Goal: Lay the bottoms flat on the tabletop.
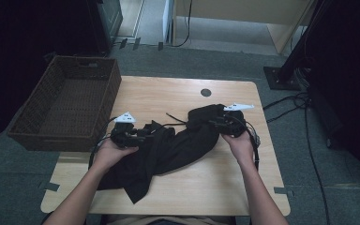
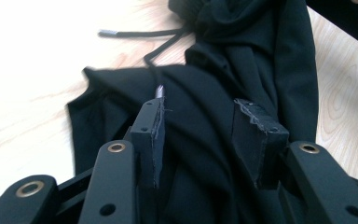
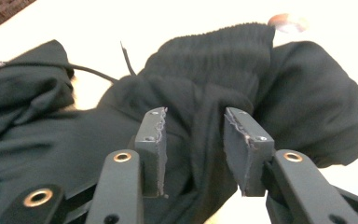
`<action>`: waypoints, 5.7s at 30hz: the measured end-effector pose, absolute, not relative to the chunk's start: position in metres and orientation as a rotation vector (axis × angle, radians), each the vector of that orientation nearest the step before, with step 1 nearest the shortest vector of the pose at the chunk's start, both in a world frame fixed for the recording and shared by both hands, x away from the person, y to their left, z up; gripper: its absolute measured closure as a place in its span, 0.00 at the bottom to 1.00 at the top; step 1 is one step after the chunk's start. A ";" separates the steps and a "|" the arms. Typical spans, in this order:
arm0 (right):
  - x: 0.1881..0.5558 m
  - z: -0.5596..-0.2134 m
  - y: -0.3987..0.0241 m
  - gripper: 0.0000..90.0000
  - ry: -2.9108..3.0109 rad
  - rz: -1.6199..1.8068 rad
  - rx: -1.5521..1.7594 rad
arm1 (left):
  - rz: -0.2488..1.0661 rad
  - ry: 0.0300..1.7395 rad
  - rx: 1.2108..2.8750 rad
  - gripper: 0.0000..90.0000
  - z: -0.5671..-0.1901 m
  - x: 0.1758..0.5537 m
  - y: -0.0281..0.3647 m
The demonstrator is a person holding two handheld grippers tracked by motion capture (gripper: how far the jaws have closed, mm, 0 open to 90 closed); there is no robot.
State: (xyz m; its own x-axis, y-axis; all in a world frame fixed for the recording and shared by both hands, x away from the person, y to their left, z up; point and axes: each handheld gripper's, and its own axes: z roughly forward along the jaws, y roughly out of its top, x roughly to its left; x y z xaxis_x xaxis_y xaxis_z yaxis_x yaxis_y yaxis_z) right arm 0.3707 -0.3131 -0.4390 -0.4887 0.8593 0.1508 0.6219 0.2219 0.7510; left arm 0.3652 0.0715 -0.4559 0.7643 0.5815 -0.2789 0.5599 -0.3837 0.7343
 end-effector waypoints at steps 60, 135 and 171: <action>0.367 -0.500 -0.299 1.00 2.334 1.062 1.451 | 0.013 0.863 2.155 0.99 -0.486 0.403 0.061; 0.381 -0.512 -0.313 0.73 2.180 0.982 1.469 | 0.040 0.878 2.238 0.66 -0.504 0.435 0.037; 0.393 -0.484 -0.338 0.83 2.054 0.953 1.559 | 0.052 0.927 2.143 0.85 -0.478 0.396 0.076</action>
State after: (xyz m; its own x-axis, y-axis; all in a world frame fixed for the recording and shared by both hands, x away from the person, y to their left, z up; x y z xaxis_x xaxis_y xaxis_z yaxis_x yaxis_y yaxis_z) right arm 0.3928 -0.3376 -0.4840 -0.3049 0.9479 0.0922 0.6826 0.1500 0.7152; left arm 0.3955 0.0765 -0.4781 0.7325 0.6324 -0.2520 0.6006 -0.4260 0.6766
